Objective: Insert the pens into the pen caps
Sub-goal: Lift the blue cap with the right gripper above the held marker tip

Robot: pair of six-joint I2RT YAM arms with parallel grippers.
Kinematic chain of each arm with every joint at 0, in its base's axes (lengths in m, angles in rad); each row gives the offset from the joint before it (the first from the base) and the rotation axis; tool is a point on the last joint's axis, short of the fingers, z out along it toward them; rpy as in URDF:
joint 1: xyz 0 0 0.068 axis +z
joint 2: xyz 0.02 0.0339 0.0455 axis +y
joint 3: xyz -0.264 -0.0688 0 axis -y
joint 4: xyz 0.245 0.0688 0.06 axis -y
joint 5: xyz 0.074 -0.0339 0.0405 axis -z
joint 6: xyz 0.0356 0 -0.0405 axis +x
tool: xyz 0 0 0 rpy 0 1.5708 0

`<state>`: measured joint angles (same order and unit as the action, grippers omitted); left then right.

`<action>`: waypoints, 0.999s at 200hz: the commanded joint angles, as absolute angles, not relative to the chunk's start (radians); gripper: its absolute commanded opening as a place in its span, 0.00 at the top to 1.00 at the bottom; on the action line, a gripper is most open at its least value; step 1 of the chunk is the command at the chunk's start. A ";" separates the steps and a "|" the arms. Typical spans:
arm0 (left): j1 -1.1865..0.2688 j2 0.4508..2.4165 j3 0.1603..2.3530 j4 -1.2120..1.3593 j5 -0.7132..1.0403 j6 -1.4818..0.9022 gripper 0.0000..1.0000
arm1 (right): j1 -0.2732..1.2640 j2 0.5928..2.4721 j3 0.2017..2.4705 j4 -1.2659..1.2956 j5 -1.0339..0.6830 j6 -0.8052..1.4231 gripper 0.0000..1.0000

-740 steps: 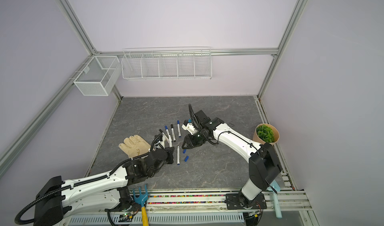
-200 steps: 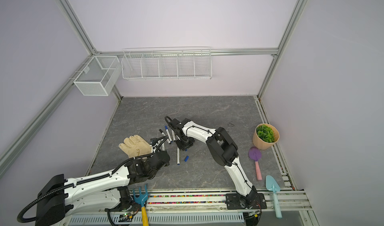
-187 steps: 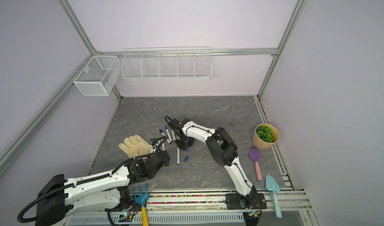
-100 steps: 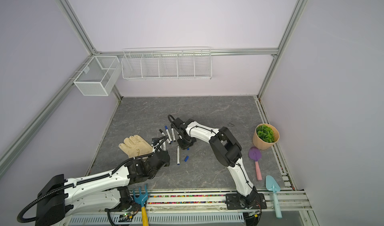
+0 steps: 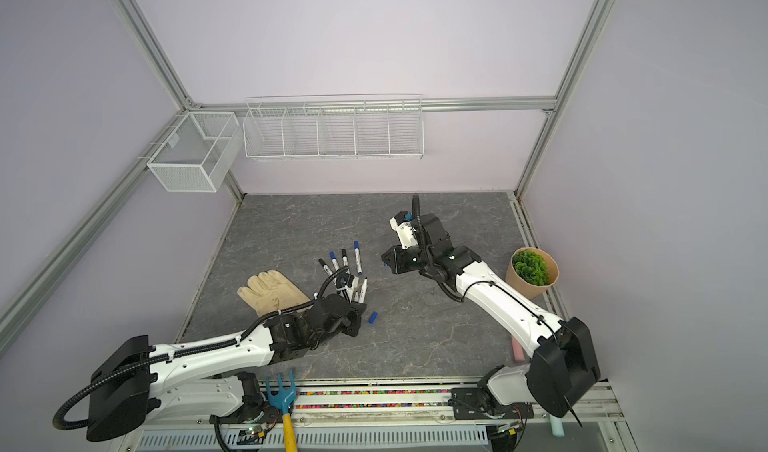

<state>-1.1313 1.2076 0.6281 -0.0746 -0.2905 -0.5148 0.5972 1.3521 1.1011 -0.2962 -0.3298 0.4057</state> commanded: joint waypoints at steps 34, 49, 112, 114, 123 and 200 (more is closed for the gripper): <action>-1.157 1.224 0.683 0.029 -0.262 -0.445 1.00 | 0.600 1.363 1.080 -0.225 -0.468 0.431 0.89; -1.160 1.219 0.681 0.037 -0.265 -0.447 1.00 | 0.600 1.364 1.081 -0.242 -0.475 0.416 0.89; -1.161 1.221 0.684 0.042 -0.277 -0.454 1.00 | 0.600 1.350 1.078 -0.304 -0.464 0.369 0.89; -1.160 1.221 0.684 0.042 -0.277 -0.453 1.00 | 0.599 1.349 1.078 -0.306 -0.465 0.369 0.89; -1.160 1.222 0.686 0.041 -0.278 -0.452 1.00 | 0.599 1.350 1.077 -0.310 -0.463 0.366 0.89; -1.160 1.236 0.690 0.040 -0.275 -0.449 1.00 | 0.606 1.344 1.069 -0.320 -0.510 0.356 0.90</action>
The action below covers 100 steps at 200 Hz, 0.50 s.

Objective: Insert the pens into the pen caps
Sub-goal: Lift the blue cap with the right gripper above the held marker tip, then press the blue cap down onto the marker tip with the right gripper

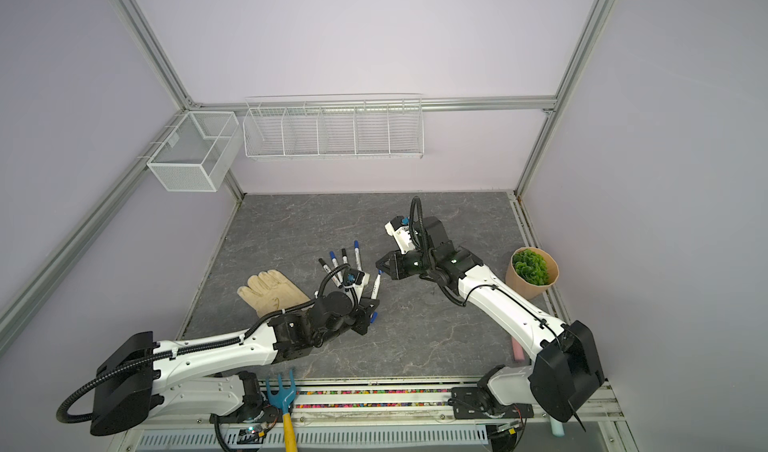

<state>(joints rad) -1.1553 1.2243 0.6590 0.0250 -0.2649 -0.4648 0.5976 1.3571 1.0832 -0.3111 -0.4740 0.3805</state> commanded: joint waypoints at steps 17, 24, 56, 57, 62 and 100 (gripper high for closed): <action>-1.161 1.240 0.691 0.040 -0.277 -0.450 1.00 | 0.606 1.345 1.074 -0.322 -0.525 0.356 0.90; -1.161 1.241 0.691 0.041 -0.278 -0.448 1.00 | 0.607 1.347 1.074 -0.325 -0.527 0.356 0.90; -1.160 1.223 0.678 0.076 -0.295 -0.448 1.00 | 0.608 1.347 1.069 -0.334 -0.547 0.361 0.90; -1.161 1.222 0.677 0.077 -0.295 -0.448 1.00 | 0.608 1.347 1.069 -0.333 -0.547 0.361 0.90; -1.160 1.216 0.676 0.084 -0.297 -0.448 1.00 | 0.608 1.346 1.066 -0.333 -0.549 0.362 0.90; -1.156 1.176 0.663 0.121 -0.311 -0.451 1.00 | 0.607 1.332 1.052 -0.333 -0.550 0.368 0.90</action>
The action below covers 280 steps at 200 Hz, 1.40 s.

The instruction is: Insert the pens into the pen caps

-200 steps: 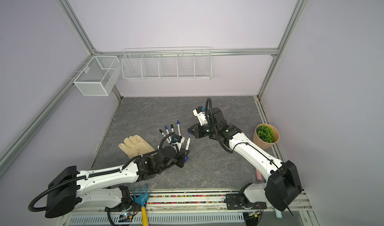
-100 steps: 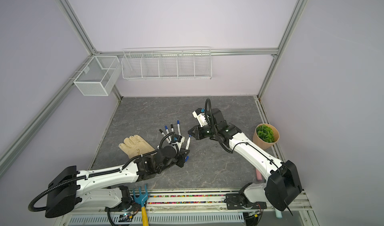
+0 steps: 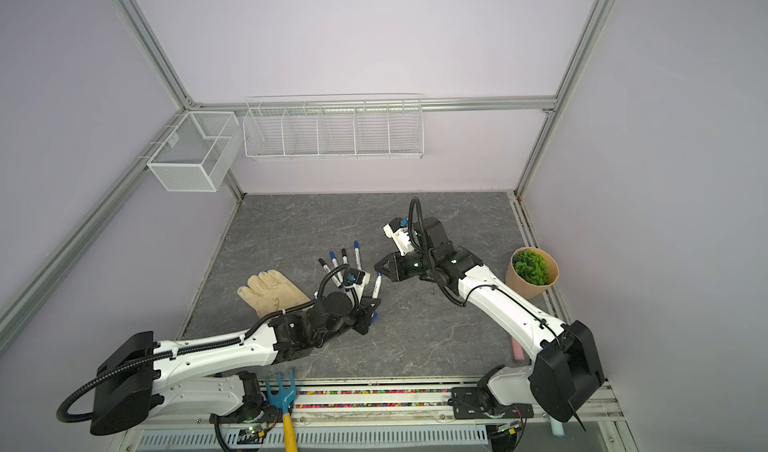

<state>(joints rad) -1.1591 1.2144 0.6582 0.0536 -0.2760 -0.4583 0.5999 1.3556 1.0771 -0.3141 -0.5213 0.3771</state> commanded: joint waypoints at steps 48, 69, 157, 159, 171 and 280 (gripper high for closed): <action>-1.121 1.145 0.640 0.200 -0.296 -0.470 1.00 | 0.600 1.303 1.061 -0.349 -0.611 0.363 0.90; -1.097 1.146 0.639 0.263 -0.280 -0.472 1.00 | 0.596 1.301 1.088 -0.392 -0.687 0.343 0.90; -1.058 1.167 0.725 0.282 -0.265 -0.368 1.00 | 0.595 1.301 1.134 -0.637 -0.897 0.266 0.91; -1.058 1.166 0.726 0.279 -0.266 -0.366 1.00 | 0.596 1.302 1.132 -0.641 -0.898 0.265 0.90; -1.058 1.165 0.732 0.267 -0.274 -0.349 1.00 | 0.596 1.301 1.129 -0.660 -0.914 0.261 0.91; -1.058 1.176 0.769 0.186 -0.273 -0.242 1.00 | 0.611 1.295 1.159 -0.792 -0.801 0.179 0.91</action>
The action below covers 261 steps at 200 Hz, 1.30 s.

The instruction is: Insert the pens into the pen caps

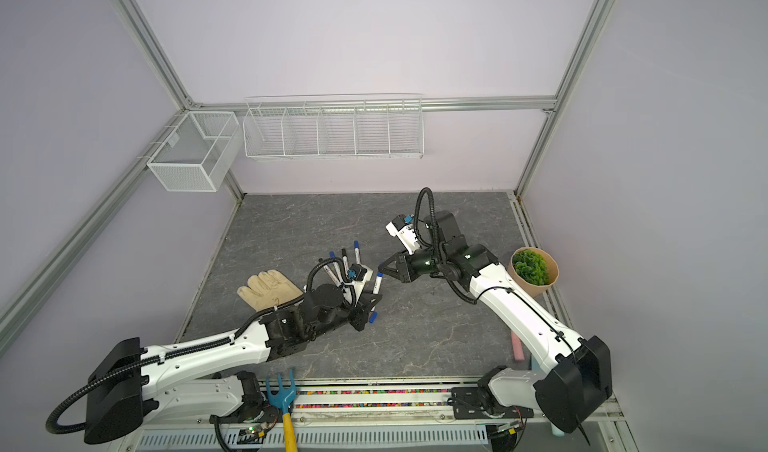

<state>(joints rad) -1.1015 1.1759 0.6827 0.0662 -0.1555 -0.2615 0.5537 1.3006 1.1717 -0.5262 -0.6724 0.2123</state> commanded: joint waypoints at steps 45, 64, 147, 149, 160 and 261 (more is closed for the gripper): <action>-1.060 1.178 0.765 0.159 -0.265 -0.209 1.00 | 0.612 1.286 1.178 -0.808 -0.803 0.159 0.92; -1.060 1.181 0.760 0.148 -0.263 -0.203 1.00 | 0.611 1.281 1.180 -0.808 -0.820 0.161 0.92; -1.060 1.153 0.676 0.245 -0.190 -0.185 1.00 | 0.622 1.273 1.184 -0.826 -0.828 0.149 0.88; -1.060 1.152 0.674 0.246 -0.189 -0.182 1.00 | 0.622 1.273 1.186 -0.827 -0.825 0.148 0.87; -1.060 1.150 0.669 0.251 -0.176 -0.172 1.00 | 0.629 1.278 1.200 -0.831 -0.802 0.148 0.83; -1.096 1.181 0.615 0.304 -0.185 -0.185 1.00 | 0.608 1.195 1.260 -0.682 -0.461 0.209 0.49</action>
